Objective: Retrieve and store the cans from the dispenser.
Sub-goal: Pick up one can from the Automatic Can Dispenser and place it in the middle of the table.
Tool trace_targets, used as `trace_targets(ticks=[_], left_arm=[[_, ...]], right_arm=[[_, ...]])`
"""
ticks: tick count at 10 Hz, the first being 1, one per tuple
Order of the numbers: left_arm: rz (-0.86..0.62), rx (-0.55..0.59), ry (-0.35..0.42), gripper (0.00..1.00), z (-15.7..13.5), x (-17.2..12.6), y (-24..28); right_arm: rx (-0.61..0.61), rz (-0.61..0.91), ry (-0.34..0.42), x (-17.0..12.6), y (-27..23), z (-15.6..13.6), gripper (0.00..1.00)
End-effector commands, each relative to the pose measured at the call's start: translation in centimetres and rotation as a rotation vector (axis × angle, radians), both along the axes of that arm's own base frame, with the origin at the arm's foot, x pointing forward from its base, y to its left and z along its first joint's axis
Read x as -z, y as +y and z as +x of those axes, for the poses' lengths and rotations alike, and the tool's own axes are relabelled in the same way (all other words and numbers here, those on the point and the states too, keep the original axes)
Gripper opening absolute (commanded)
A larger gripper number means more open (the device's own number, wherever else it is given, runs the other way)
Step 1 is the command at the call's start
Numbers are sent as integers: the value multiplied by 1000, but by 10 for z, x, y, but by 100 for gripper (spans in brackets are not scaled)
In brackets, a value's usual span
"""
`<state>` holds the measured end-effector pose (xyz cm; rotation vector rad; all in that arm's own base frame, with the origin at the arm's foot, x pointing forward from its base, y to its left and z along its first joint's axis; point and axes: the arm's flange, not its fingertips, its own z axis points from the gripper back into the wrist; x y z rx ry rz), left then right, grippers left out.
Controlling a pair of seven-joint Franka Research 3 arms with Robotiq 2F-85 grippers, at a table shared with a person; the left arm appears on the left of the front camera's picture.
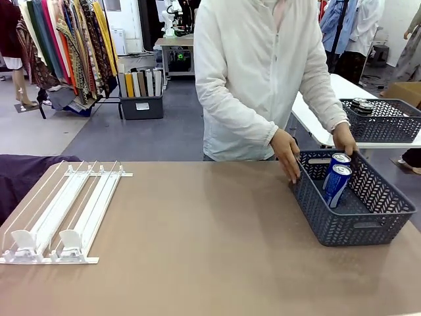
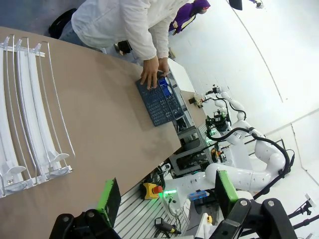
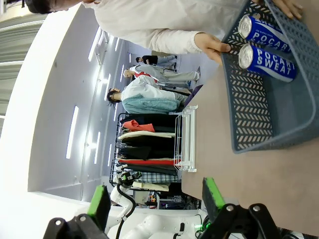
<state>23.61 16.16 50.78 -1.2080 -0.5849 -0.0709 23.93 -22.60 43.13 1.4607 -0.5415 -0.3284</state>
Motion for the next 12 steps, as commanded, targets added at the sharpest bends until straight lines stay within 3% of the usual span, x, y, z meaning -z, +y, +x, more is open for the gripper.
trace_targets(ticks=[1, 12], left_arm=[[-12, 3, -26, 100, 2, -1, 0], [-12, 3, -26, 100, 2, -1, 0]], right_arm=[[0, -2, -28, -2, 0, 1, 100], [0, -2, -28, -2, 0, 1, 100]])
